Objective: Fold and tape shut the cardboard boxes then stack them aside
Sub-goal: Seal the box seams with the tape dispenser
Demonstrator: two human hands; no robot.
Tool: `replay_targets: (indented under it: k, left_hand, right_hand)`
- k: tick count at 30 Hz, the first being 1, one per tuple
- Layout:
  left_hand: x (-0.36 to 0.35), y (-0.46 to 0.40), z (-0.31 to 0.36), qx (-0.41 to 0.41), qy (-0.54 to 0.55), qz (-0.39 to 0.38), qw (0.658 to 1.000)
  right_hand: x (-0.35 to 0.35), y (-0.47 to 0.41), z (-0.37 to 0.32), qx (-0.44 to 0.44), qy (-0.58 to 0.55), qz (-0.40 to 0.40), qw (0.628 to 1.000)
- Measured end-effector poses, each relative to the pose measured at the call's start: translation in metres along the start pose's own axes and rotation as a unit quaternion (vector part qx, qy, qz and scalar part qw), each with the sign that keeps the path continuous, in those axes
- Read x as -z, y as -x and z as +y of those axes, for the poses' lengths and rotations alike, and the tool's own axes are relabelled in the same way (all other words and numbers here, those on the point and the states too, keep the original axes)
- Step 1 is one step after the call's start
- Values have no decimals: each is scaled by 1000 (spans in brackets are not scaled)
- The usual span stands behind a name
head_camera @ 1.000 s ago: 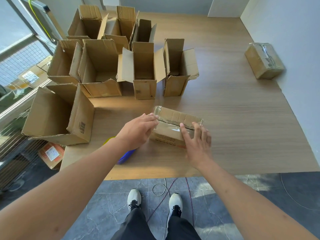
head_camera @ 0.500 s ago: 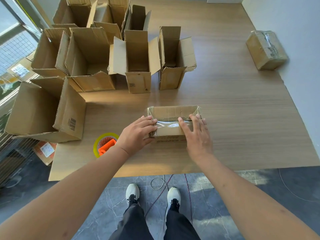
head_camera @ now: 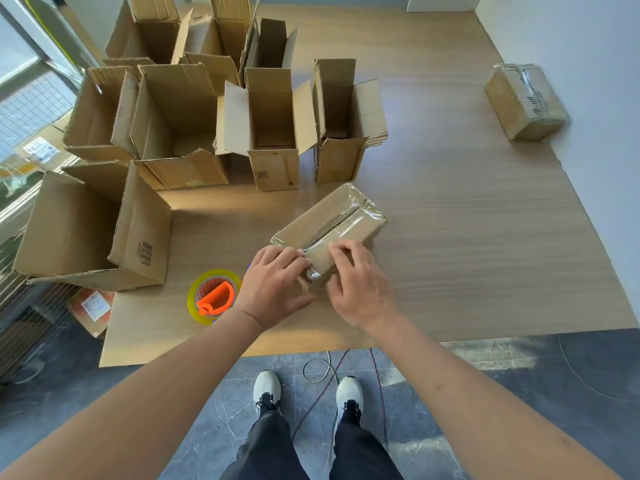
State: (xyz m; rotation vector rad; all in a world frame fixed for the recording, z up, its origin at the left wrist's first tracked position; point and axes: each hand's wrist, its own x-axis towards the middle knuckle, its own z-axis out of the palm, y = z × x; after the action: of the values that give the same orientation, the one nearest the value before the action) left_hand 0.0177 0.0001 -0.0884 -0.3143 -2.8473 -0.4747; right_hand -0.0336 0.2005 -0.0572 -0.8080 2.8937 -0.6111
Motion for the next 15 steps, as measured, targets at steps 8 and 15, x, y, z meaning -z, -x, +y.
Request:
replay_targets:
  k: [8,15]
  left_hand:
    - [22,7,-16,-66,12,-80,994]
    - [19,-7,-32,-93,44,-51,993]
  right_hand:
    - [-2,-9,1,-3,-22,-102,995]
    - [-19,-13,3,31,40,-41,998]
